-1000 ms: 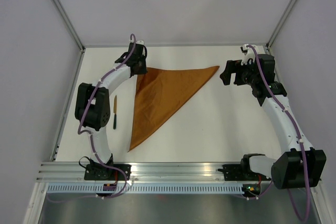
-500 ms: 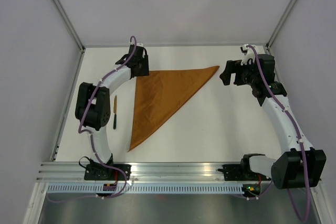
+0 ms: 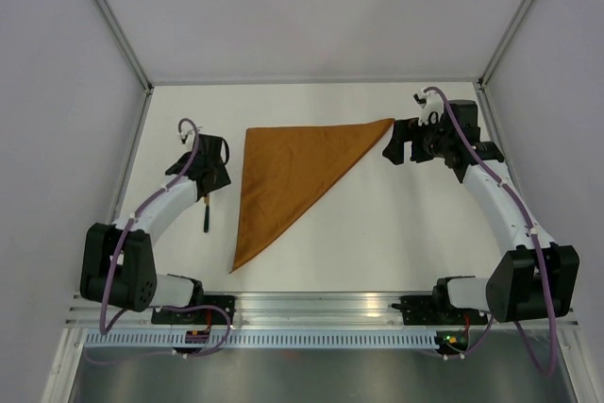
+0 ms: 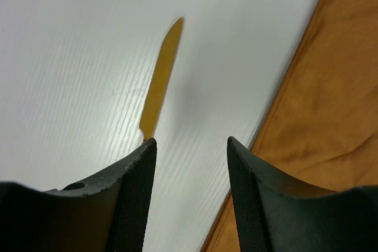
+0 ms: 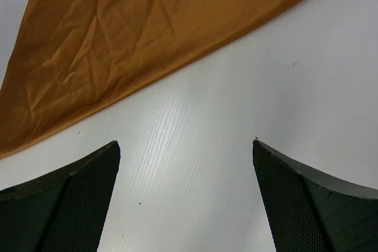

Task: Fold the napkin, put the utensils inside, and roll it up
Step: Grab a utensil with the left arm

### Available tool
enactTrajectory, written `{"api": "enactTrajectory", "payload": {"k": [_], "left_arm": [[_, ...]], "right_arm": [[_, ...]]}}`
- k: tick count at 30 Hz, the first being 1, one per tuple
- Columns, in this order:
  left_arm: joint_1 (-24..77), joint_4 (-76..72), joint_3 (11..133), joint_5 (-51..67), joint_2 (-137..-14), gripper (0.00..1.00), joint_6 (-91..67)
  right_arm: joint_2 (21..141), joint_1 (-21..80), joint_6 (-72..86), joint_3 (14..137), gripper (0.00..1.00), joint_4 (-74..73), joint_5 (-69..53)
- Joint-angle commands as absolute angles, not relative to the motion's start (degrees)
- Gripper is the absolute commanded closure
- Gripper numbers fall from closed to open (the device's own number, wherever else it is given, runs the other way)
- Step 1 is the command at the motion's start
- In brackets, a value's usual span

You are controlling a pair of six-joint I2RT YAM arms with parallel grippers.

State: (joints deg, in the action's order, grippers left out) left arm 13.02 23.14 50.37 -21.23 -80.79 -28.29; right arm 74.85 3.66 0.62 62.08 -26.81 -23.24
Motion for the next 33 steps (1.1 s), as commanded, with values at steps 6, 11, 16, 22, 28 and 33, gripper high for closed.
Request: {"api": "enactTrajectory", "payload": {"k": [6, 11, 16, 22, 28, 33], "left_arm": [[9.7, 28.0, 41.4, -16.4, -74.4, 0.45, -33.6], [8.0, 31.2, 42.5, -15.5, -77.7, 0.50, -32.7], [6.0, 30.9, 43.7, -14.0, -80.0, 0.52, -31.1], [4.9, 30.1, 46.1, -12.7, -85.2, 0.57, -29.4], [4.8, 29.4, 49.2, -10.8, -90.8, 0.70, -28.6], [4.9, 28.1, 50.1, -9.6, -93.7, 0.83, -27.6]], "right_arm": [[74.4, 4.5, 1.2, 64.5, 0.02, -27.7, -25.2], [74.1, 4.6, 1.5, 64.4, 0.02, -27.7, -25.0], [73.6, 4.6, 1.4, 64.2, 0.02, -27.7, -24.6], [73.6, 4.7, 1.5, 64.2, 0.02, -27.7, -24.5], [73.6, 4.6, 1.2, 64.1, 0.02, -27.6, -23.8], [73.7, 4.6, 1.1, 64.1, 0.02, -27.5, -23.6]]}}
